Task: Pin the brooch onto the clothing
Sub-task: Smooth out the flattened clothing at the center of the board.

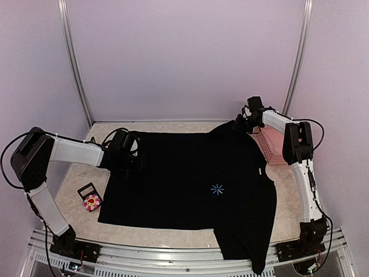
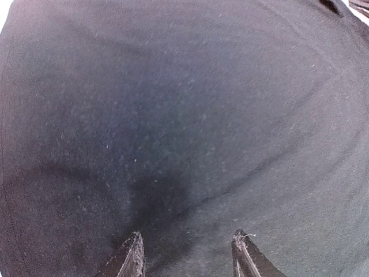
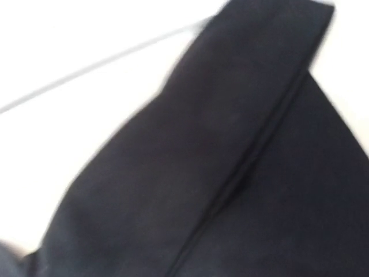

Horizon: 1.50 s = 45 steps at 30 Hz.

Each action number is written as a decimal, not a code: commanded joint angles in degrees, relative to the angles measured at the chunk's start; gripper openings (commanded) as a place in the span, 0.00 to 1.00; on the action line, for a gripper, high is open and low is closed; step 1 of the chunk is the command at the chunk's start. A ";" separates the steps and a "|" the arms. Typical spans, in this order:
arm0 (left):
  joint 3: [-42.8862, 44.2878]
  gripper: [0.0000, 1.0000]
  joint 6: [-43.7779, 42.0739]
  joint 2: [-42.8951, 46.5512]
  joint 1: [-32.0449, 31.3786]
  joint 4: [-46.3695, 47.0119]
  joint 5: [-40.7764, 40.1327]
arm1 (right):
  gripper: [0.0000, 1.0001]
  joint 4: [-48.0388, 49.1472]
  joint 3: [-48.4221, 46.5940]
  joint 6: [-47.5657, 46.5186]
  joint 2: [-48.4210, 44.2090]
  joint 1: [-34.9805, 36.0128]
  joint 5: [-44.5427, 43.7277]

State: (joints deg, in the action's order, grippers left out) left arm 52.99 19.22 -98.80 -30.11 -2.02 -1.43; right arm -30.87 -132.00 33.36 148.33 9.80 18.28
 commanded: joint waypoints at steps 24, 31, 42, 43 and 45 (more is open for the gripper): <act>0.56 0.49 0.19 -3.48 1.26 -0.20 4.94 | 0.36 34.33 -0.92 23.94 11.13 5.49 17.29; 0.27 0.49 0.20 -3.06 1.44 -0.06 5.03 | 0.36 36.66 -3.18 26.38 13.93 7.45 16.68; 0.18 0.49 0.40 -3.60 1.46 0.21 5.69 | 0.46 45.11 -13.63 26.29 19.80 11.69 4.20; 0.18 0.49 0.38 -3.52 1.47 0.10 5.49 | 0.52 46.12 -13.89 24.88 19.64 11.77 0.51; 0.12 0.49 0.29 -3.38 1.52 0.07 5.22 | 0.65 50.45 -13.77 19.13 18.20 11.87 -3.78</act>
State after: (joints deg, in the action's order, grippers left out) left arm 52.97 19.31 -101.67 -28.99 -2.42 3.68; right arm 10.26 -142.93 59.92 166.95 20.84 25.23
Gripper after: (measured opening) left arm 0.486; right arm 0.564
